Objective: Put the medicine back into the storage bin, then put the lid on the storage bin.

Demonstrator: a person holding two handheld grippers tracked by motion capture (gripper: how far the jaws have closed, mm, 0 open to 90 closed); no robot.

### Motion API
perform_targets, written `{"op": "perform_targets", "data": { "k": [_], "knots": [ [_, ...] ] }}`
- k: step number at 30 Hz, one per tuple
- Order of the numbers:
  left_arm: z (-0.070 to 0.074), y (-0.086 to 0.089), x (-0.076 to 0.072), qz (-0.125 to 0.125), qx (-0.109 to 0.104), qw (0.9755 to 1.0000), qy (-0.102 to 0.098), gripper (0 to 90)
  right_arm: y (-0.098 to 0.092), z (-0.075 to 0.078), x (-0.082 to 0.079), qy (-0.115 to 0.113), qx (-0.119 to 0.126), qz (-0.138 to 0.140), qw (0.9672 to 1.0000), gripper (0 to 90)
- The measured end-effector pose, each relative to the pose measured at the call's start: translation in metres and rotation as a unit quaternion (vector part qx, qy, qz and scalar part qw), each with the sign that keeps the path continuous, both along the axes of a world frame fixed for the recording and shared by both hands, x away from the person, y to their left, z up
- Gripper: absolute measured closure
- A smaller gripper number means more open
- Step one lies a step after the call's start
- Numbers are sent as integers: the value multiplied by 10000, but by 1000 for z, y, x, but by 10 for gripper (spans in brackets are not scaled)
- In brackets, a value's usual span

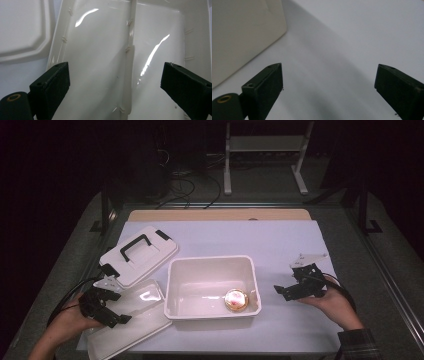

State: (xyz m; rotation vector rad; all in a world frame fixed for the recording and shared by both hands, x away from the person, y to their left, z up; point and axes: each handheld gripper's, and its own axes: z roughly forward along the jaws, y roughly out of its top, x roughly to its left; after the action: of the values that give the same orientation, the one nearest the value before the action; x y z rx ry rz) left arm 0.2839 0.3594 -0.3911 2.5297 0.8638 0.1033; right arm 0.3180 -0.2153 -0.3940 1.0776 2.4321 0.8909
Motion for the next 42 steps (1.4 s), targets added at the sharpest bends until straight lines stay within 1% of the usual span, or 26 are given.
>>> {"op": "perform_targets", "data": {
  "k": [8, 10, 11, 14, 16, 17, 20, 21, 23, 24, 26, 27, 29, 31, 33, 35, 37, 38, 42],
  "knots": [
    [-1, -1, 0, -41, 15, 10000, 28, 81, -10, -27, -6, 165, 77, -311, 9993, 77],
    [-1, -1, 0, -36, 15, 10000, 27, 81, -13, -34, -8, 147, 83, -379, 9991, 77],
    [-1, -1, 0, -26, 7, 10000, 32, 81, -14, -37, -8, 190, 88, -402, 9990, 77],
    [-1, -2, -1, -35, 7, 10000, 25, 81, -16, -45, -10, 202, 87, -476, 9986, 77],
    [-1, -2, -1, -46, 4, 10000, 30, 82, -17, -49, -10, 209, 3, -559, 9982, 77],
    [-1, -2, -1, -55, -13, 10000, 22, 99, -18, -51, -10, 175, 12, -574, 9982, 77],
    [-2, -1, -2, -74, -34, 10000, 30, 117, -19, -57, -11, 228, 69, -593, 9980, 69],
    [-2, -1, -2, -82, -40, 10000, 33, 124, -20, -58, -12, 218, 155, -622, 9977, 67],
    [-3, -1, -2, -87, -36, 10000, 28, 132, -22, -60, -13, 207, 238, -651, 9974, 65],
    [-4, -1, -2, -94, -33, 9999, 35, 134, -23, -61, -14, 169, 291, -653, 9973, 64],
    [-4, -2, -3, -110, -47, 9999, 41, 153, -26, -64, -17, 23, 419, -643, 9970, 64],
    [-4, -2, -3, -115, -46, 9999, 46, 163, -26, -65, -17, 17, 443, -640, 9970, 64],
    [-3, -2, -3, -192, -30, 9998, 37, 228, -26, -65, -17, 10, 432, -638, 9970, 64],
    [-2, -3, -4, -205, -62, 9998, 36, 291, -26, -65, -17, 10, 439, -641, 9970, 64],
    [-1, -4, -5, -226, -38, 9997, 14, 361, -26, -65, -17, 1, 440, -638, 9970, 64],
    [-1, -5, -5, -290, -19, 9996, 34, 431, -26, -65, -17, -1, 440, -642, 9970, 64],
    [-2, -7, -6, -305, 100, 9995, 3, 505, -26, -65, -17, -1, 443, -644, 9969, 64],
    [-3, -7, -6, -326, 150, 9993, 40, 535, -26, -65, -17, 3, 445, -645, 9969, 64],
    [-5, -10, -5, -347, 237, 9990, 124, 628, -26, -65, -17, 0, 447, -643, 9969, 64]
  ]
}}
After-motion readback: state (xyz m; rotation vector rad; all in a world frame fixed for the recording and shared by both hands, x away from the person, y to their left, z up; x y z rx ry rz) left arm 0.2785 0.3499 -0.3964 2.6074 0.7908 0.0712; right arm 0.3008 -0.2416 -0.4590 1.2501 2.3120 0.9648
